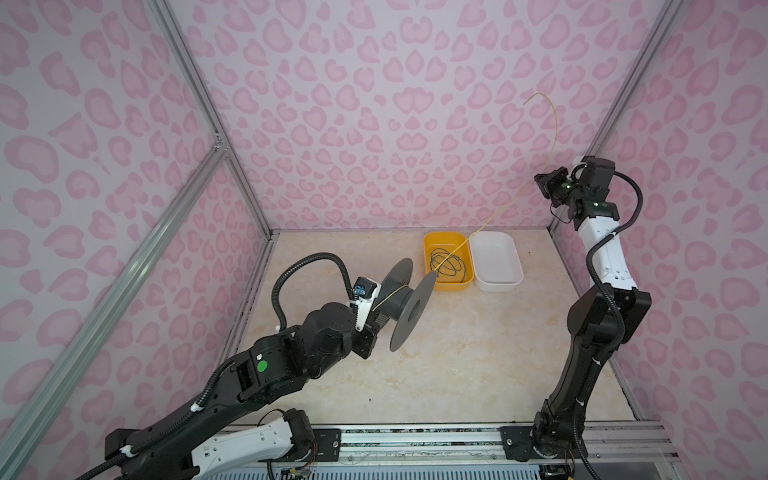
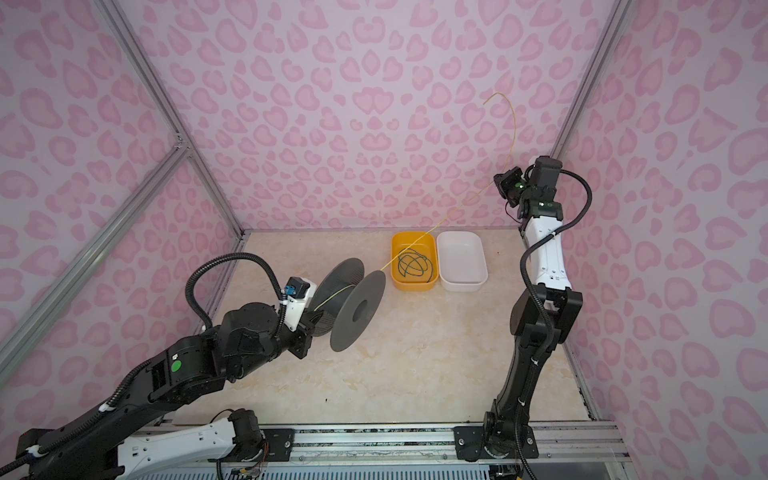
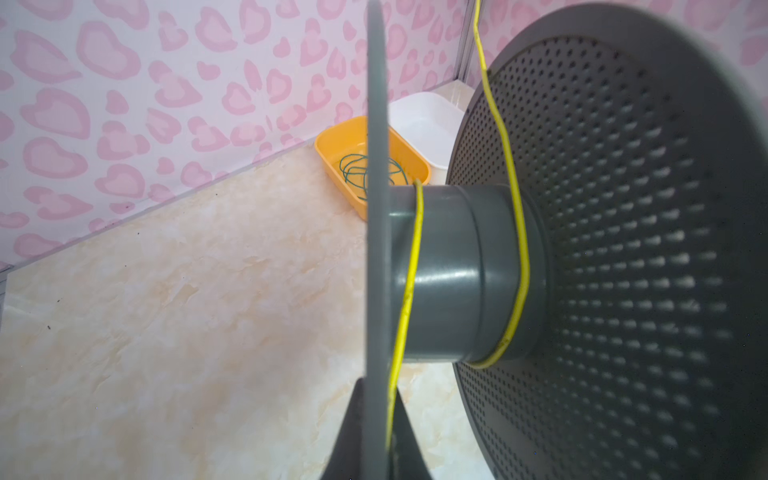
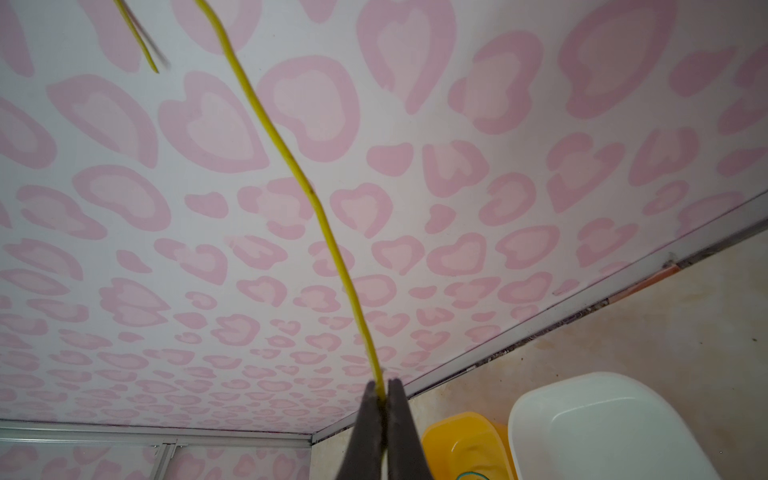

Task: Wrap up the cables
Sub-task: 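Raise the spool with the left gripper while the right gripper lowers toward the tubs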

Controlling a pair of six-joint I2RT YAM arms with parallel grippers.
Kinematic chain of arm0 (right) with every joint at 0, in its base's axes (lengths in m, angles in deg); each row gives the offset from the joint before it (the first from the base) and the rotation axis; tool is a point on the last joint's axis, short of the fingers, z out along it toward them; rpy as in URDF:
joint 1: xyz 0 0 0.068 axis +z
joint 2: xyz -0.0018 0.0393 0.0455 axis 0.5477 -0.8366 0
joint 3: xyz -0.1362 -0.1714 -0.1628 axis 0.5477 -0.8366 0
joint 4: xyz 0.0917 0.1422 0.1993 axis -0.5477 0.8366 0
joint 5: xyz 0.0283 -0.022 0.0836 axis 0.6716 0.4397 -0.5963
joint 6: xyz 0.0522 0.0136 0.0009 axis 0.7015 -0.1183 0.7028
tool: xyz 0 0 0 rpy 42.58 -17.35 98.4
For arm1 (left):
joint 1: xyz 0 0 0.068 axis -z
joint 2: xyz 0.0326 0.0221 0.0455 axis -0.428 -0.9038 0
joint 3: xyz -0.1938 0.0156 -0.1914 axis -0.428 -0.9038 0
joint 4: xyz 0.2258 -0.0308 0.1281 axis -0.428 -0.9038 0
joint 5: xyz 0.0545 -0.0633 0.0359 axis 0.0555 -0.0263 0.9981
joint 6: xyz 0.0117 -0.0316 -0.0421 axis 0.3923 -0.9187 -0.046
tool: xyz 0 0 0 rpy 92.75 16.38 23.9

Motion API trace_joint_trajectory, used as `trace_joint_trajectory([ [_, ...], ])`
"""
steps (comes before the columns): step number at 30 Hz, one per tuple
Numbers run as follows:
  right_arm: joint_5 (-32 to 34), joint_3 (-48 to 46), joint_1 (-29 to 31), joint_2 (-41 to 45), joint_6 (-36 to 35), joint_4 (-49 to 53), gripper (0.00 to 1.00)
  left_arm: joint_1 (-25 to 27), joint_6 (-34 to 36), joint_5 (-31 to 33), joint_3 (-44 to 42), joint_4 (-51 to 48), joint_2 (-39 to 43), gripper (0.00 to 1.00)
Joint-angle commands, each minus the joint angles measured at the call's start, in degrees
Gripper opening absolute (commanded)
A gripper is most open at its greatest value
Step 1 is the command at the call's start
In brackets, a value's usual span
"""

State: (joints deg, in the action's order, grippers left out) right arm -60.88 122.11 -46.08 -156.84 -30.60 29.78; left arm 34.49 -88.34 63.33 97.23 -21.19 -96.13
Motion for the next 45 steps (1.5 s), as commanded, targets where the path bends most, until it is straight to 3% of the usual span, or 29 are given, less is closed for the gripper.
trace_joint_trajectory([
  [1,10.37,-6.44,-0.71,2.48,-1.80,-12.49,0.00,-0.56,0.20,-0.74,3.57,-0.04,1.14,0.04],
  [6,11.74,-17.50,0.72,8.22,-3.92,-15.85,0.00,-3.21,0.01,-4.74,11.32,2.19,-2.54,0.04],
  [17,12.66,-42.93,0.51,20.22,-3.95,-24.70,0.00,-18.18,-5.98,-26.87,20.55,13.50,-7.49,0.04],
  [20,12.39,-47.25,0.98,22.97,-4.79,-25.24,0.00,-20.07,-8.12,-28.83,22.00,16.25,-9.09,0.04],
  [28,15.67,-58.26,5.44,33.26,-9.51,-24.39,0.00,-25.25,-13.57,-23.37,24.91,25.76,-14.14,0.04],
  [37,21.03,-65.68,18.75,44.71,-14.55,-19.77,0.00,-32.02,-19.23,-19.51,28.27,37.10,-23.16,0.04],
  [45,20.41,-67.46,31.10,47.57,-15.57,-17.67,0.00,-32.85,-19.67,-5.66,26.19,43.52,-29.21,0.04],
])
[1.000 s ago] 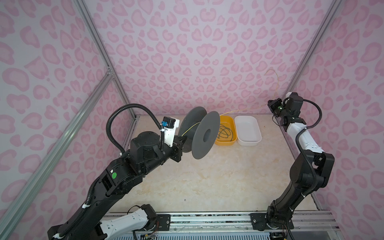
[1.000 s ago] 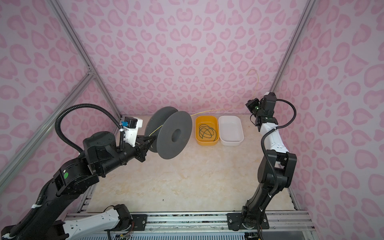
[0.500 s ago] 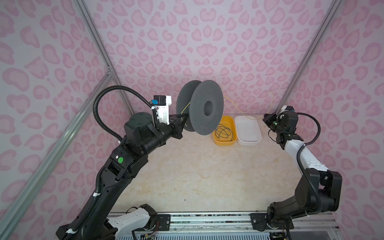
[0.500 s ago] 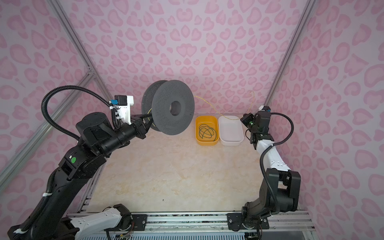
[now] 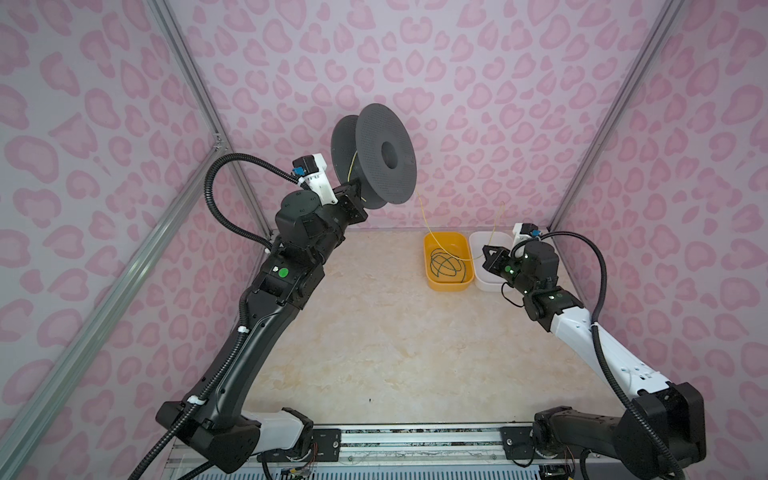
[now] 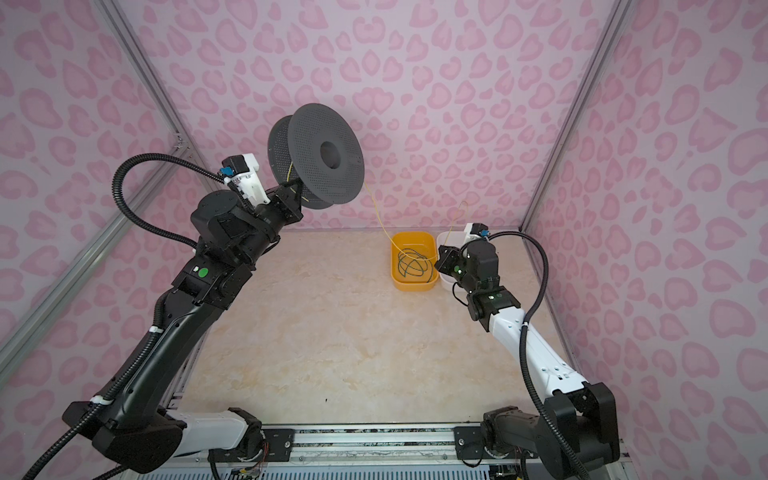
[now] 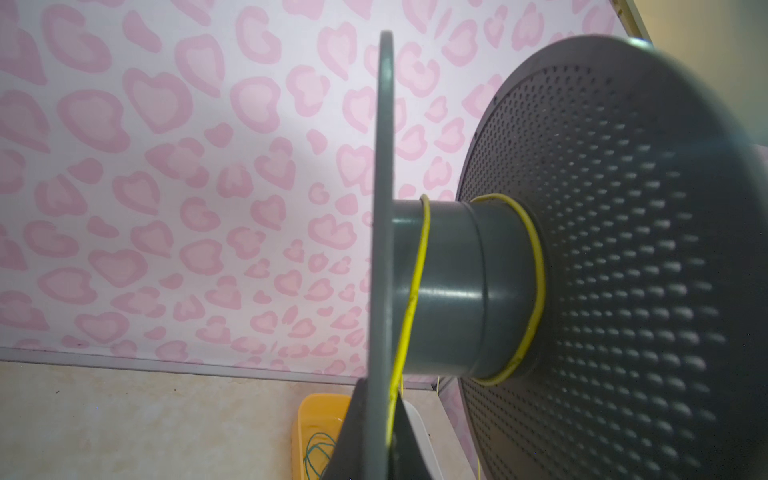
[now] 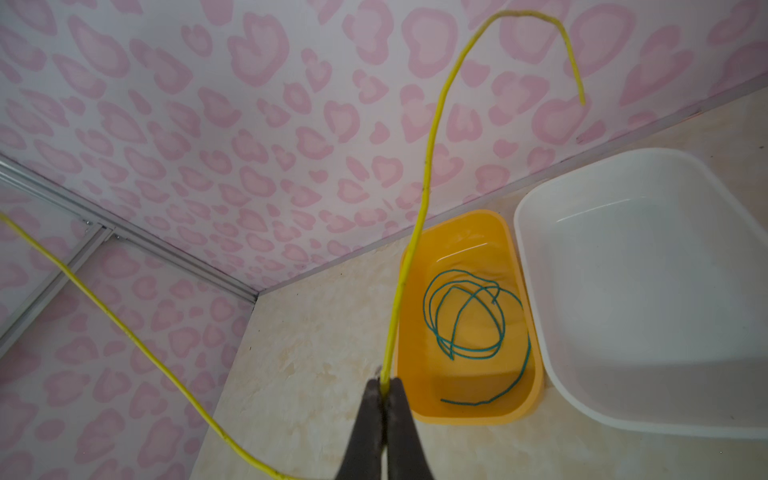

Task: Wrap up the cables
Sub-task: 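Raise the spool with the left gripper while the right gripper lowers toward the tubs, then swing the right gripper with the cable up over the spool toward the left gripper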

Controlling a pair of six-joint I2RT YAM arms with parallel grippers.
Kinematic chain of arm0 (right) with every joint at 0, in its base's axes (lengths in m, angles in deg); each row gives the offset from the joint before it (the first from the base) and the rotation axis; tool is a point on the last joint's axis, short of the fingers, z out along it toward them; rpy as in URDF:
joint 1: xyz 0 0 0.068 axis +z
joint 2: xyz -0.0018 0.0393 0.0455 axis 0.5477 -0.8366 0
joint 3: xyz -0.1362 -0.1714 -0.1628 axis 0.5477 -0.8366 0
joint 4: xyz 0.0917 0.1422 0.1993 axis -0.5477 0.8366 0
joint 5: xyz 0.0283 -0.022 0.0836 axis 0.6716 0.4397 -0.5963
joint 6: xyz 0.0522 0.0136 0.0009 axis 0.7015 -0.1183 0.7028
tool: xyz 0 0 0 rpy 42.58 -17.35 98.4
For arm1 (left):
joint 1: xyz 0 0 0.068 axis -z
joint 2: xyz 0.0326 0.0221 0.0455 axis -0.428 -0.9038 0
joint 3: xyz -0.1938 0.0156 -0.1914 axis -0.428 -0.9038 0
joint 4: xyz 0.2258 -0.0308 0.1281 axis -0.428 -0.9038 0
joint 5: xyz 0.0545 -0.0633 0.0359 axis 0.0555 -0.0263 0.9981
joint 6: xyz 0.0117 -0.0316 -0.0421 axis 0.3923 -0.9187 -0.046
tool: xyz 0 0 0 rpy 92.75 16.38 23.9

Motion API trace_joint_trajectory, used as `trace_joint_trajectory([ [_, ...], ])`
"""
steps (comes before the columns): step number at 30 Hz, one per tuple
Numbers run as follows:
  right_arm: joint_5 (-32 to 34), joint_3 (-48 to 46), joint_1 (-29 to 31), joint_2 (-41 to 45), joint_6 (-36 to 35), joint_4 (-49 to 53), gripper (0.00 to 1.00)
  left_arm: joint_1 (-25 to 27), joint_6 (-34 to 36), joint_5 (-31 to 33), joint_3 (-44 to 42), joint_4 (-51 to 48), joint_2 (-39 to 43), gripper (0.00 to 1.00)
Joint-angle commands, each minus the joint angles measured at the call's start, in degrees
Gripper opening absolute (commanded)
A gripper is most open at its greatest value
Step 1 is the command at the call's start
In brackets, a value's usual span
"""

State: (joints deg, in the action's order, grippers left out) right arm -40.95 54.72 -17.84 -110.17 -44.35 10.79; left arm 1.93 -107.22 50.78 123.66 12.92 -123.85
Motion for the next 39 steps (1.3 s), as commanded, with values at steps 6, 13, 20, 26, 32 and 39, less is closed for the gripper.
trace_joint_trajectory([
  [6,6.02,0.37,13.22,6.29,-3.68,5.33,0.00,-0.28,1.05,12.57,-0.28,10.73,-6.56,0.04],
  [13,8.41,5.64,23.80,9.71,-4.64,10.03,0.00,-0.28,7.97,17.53,0.22,10.20,-13.39,0.04],
  [20,7.91,14.49,32.65,5.34,-6.40,12.04,0.00,-0.11,10.98,20.38,-2.27,10.28,-18.46,0.04],
  [26,4.71,21.88,38.76,0.82,-6.44,12.20,0.00,-0.20,12.01,22.74,-1.12,9.87,-21.11,0.04],
  [32,4.23,29.38,39.74,-1.89,-8.86,13.71,0.00,-0.11,13.45,20.30,-1.85,8.87,-22.47,0.04],
  [39,2.84,39.98,36.45,-6.88,-10.19,15.20,0.00,0.18,14.02,16.56,-8.56,10.42,-20.74,0.04],
])
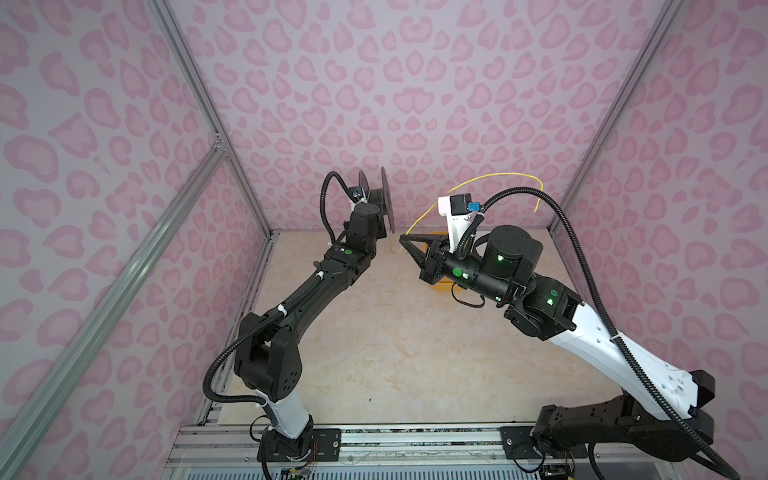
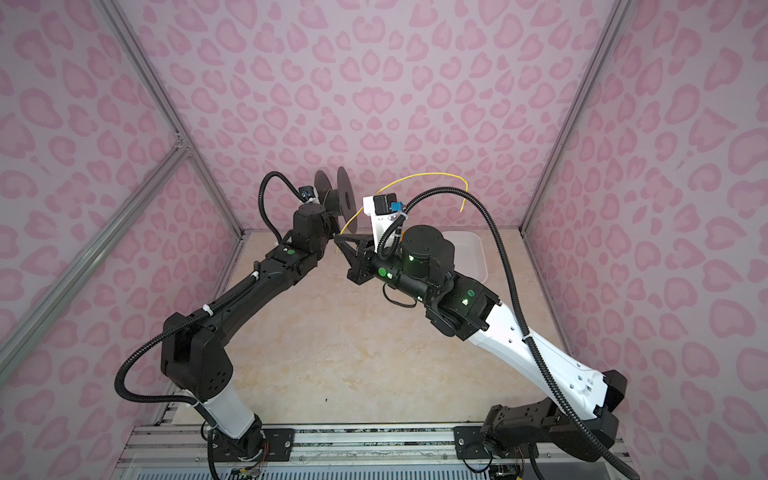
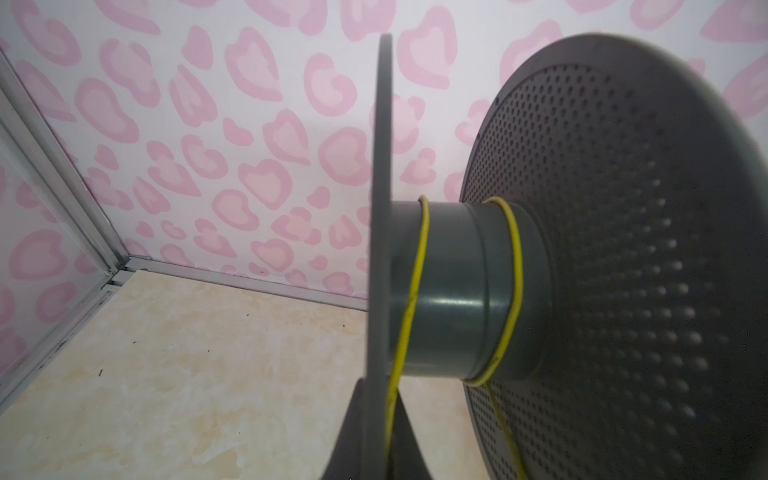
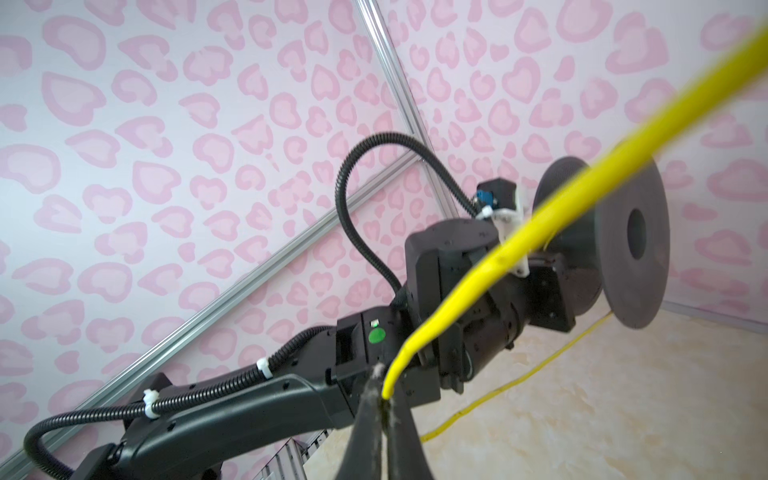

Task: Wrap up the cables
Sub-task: 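Swing the right gripper with the cable up over the spool toward the left gripper, then lower the spool with the left gripper while the right gripper pulls the cable away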

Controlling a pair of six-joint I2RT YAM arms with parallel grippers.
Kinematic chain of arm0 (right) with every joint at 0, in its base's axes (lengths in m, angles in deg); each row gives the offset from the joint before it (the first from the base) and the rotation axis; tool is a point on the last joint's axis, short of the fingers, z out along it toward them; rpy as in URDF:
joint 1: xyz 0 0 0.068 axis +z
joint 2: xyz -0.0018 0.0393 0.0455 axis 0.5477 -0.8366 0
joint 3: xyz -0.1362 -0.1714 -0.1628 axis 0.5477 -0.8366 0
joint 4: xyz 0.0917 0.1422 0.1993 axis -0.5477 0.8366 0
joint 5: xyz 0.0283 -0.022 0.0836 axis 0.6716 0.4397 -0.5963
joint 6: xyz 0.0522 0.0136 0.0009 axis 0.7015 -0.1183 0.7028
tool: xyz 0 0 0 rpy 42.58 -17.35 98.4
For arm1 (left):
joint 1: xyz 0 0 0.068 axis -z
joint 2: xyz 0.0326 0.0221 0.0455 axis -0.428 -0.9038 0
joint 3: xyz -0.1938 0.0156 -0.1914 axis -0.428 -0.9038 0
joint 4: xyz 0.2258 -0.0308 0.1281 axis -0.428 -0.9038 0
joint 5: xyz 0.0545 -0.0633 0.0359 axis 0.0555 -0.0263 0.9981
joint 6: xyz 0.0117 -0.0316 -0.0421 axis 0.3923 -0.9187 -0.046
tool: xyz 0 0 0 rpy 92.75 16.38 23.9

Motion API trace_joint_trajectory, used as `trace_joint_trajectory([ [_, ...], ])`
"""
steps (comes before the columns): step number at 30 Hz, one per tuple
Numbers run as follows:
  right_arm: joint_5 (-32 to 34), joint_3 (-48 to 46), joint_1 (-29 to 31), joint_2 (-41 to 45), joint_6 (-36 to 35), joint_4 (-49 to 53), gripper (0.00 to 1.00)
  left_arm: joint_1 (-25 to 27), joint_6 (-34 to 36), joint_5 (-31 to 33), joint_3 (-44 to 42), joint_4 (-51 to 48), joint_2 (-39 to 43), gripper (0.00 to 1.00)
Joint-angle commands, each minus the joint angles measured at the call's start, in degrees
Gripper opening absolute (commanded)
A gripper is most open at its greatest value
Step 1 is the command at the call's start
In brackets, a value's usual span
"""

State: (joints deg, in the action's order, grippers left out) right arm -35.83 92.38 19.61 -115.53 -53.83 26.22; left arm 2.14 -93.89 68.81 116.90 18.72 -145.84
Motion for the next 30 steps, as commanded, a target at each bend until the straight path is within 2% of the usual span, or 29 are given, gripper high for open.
trace_joint_trajectory([
  [1,-2.29,3.79,-1.31,-2.24,-1.20,0.31,0.00,-0.06,0.80,-1.94,-2.62,4.64,1.60,0.04],
  [9,-4.65,16.94,-6.39,-8.78,-3.93,4.72,0.00,2.75,4.46,-3.16,-11.84,5.82,5.22,0.04],
  [15,-7.44,25.54,-10.25,-13.68,-5.35,8.09,0.00,7.95,8.43,2.28,-19.61,6.21,10.24,0.04],
  [23,-10.22,28.60,-16.86,-16.38,-4.66,7.56,0.00,15.40,9.35,7.88,-31.73,2.20,20.78,0.04],
  [30,-13.13,31.36,-20.45,-19.68,-3.28,6.83,0.00,21.92,5.28,9.68,-38.78,-6.17,29.20,0.04],
])
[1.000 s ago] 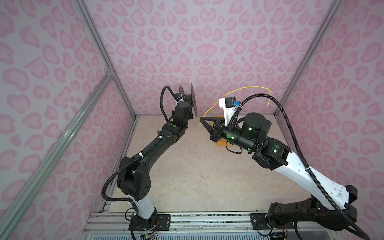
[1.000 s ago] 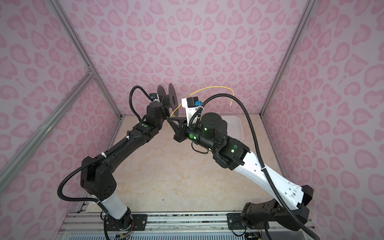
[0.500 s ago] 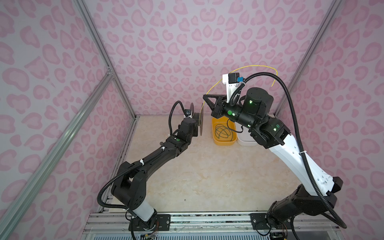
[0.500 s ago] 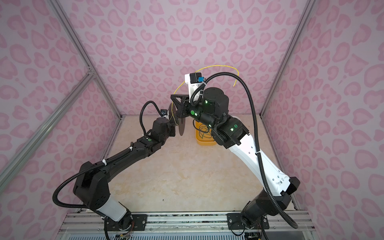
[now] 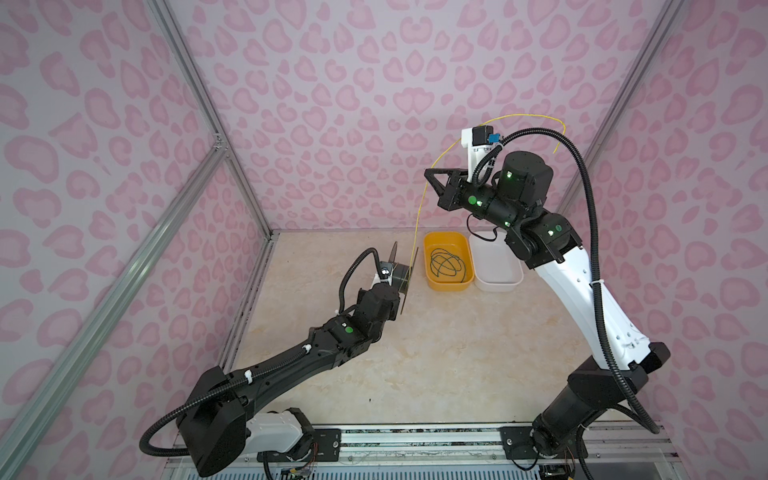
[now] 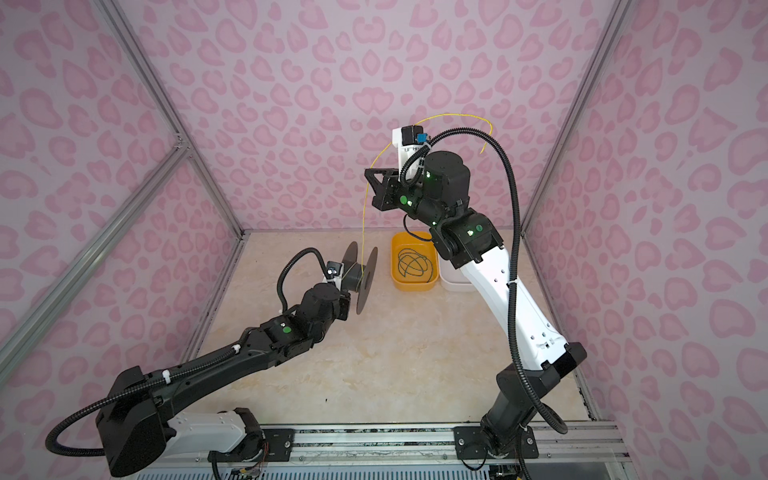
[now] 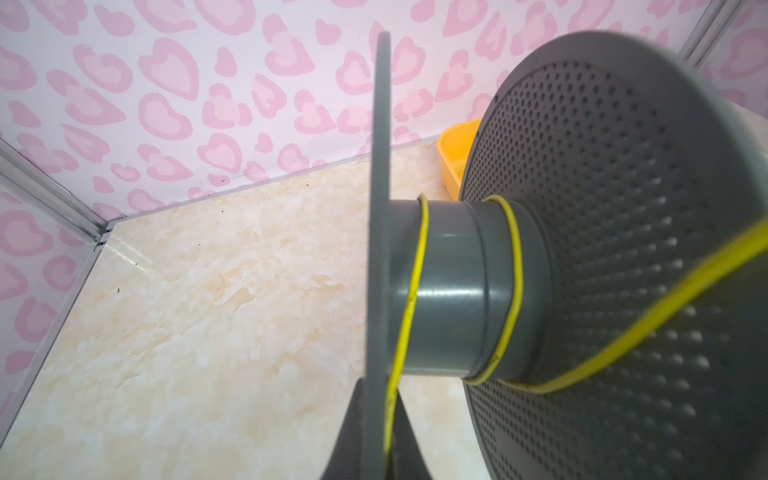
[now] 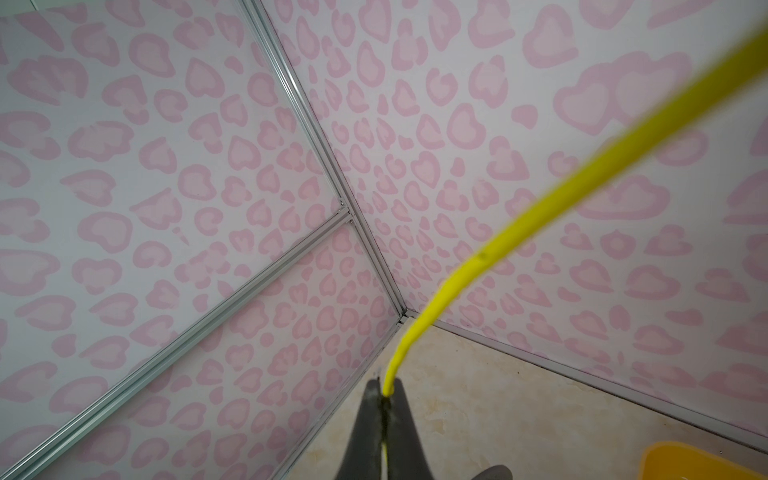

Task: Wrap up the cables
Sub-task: 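Lower the spool with the left gripper while the right gripper pulls the cable away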

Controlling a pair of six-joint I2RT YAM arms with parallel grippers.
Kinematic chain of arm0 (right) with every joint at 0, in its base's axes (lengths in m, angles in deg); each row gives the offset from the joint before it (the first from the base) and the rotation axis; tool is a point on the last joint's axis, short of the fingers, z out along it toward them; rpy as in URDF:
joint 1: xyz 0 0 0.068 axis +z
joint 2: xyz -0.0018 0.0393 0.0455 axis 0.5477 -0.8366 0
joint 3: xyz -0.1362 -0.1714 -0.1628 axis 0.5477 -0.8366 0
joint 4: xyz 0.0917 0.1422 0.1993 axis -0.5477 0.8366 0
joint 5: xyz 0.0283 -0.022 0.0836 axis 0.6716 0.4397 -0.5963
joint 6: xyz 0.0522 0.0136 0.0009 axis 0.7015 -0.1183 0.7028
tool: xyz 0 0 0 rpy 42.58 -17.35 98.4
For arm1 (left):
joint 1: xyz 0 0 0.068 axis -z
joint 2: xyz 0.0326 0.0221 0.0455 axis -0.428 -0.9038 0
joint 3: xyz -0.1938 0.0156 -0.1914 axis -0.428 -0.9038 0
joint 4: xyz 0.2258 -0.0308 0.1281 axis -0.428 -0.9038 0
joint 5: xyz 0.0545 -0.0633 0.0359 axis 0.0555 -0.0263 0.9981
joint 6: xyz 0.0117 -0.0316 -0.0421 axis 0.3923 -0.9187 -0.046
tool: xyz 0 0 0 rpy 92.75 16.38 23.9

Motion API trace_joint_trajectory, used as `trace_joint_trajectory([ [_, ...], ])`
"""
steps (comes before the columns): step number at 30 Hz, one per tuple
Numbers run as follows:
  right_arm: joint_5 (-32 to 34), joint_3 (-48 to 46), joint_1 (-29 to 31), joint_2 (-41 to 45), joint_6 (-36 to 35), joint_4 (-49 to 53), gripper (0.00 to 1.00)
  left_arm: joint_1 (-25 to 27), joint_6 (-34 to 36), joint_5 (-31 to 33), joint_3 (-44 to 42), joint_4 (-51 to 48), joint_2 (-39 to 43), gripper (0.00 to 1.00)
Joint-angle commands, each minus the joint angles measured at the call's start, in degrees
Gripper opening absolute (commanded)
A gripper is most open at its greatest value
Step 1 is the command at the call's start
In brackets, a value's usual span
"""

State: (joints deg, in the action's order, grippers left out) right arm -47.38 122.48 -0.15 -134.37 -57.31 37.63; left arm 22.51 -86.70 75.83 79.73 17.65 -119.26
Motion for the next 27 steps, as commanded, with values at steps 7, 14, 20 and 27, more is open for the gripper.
trace_joint_trajectory([
  [7,-2.88,3.17,-2.33,-3.85,0.57,-5.25,0.00,6.58,-7.25,2.48,-5.43,-15.88,12.68,0.04],
  [14,-1.02,4.15,-4.22,-7.07,1.10,-6.32,0.00,10.66,-12.83,2.35,-4.74,-26.16,20.84,0.04],
  [20,0.69,4.87,-5.96,-10.16,0.91,-7.12,0.00,12.47,-13.51,-0.71,-2.95,-30.09,23.80,0.04],
  [27,1.30,-0.39,-9.53,-12.87,4.68,-11.92,0.00,12.96,-10.09,-4.81,-0.35,-31.50,26.73,0.04],
])
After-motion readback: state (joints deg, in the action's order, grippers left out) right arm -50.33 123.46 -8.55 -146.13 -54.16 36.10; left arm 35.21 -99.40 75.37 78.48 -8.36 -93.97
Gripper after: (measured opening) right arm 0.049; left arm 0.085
